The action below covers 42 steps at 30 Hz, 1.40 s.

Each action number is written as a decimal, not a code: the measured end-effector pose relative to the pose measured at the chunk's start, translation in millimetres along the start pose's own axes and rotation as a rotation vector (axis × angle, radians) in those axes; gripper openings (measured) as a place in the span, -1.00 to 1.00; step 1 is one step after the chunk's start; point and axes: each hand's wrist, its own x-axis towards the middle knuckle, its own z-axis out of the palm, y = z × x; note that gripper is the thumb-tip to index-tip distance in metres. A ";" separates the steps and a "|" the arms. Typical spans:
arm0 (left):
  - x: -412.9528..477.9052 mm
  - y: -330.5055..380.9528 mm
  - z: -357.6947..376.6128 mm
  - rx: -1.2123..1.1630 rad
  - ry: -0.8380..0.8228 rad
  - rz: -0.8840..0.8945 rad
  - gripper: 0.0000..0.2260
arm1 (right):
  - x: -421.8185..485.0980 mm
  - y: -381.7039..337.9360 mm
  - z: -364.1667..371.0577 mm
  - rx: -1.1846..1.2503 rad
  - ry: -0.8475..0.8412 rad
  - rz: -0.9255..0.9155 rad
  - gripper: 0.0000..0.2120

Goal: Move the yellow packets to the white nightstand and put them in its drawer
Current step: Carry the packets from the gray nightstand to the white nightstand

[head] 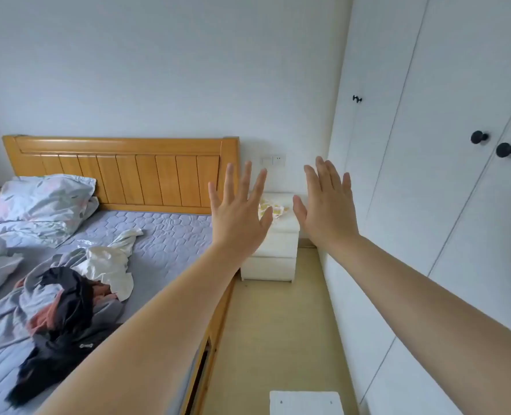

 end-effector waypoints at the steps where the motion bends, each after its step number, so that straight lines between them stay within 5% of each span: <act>1: -12.2 -2.1 3.1 0.017 -0.051 -0.029 -0.38 | -7.5 -2.5 8.9 0.020 -0.037 0.020 -0.42; 17: -271.8 -69.2 -81.6 0.271 -0.323 -0.570 -0.37 | -150.7 -175.4 25.1 0.322 -0.372 -0.478 -0.37; 42: -865.9 -229.3 -541.4 0.660 -0.258 -1.186 -0.41 | -582.5 -731.4 -270.2 0.777 -0.330 -1.151 -0.50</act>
